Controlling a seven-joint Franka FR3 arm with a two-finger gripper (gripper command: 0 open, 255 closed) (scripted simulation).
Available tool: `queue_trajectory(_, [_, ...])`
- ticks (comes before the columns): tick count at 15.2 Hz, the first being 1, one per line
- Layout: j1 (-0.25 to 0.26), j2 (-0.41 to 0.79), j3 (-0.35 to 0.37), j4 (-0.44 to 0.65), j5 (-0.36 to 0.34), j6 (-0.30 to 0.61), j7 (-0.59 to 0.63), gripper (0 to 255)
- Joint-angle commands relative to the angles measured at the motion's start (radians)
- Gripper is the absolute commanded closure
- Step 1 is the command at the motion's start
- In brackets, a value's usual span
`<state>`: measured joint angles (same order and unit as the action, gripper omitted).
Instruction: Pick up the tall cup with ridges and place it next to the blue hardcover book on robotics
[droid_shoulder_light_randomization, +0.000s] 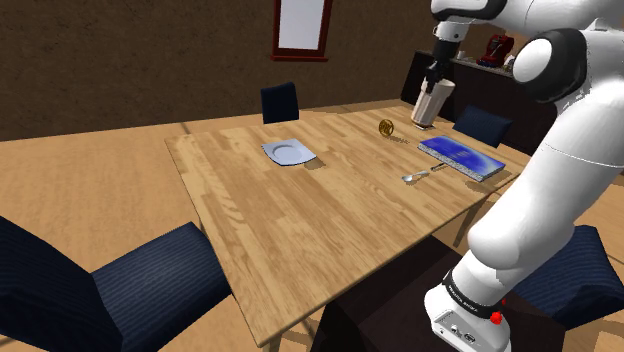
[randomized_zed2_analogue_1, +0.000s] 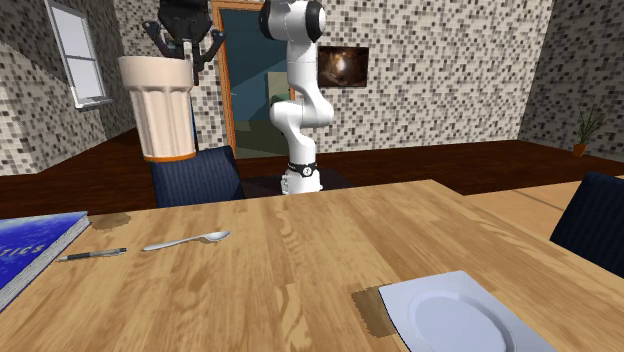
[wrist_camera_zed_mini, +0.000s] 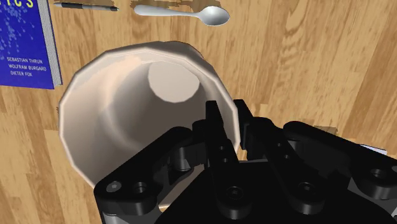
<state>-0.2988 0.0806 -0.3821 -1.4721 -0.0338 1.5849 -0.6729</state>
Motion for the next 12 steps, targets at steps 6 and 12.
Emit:
queue_trajectory(6, [-0.086,-0.027,-0.075,-0.035,0.001,0.018,-0.161,255])
queue_trajectory(12, [-0.167,-0.002,-0.143,-0.01,0.024,0.021,-0.31,255])
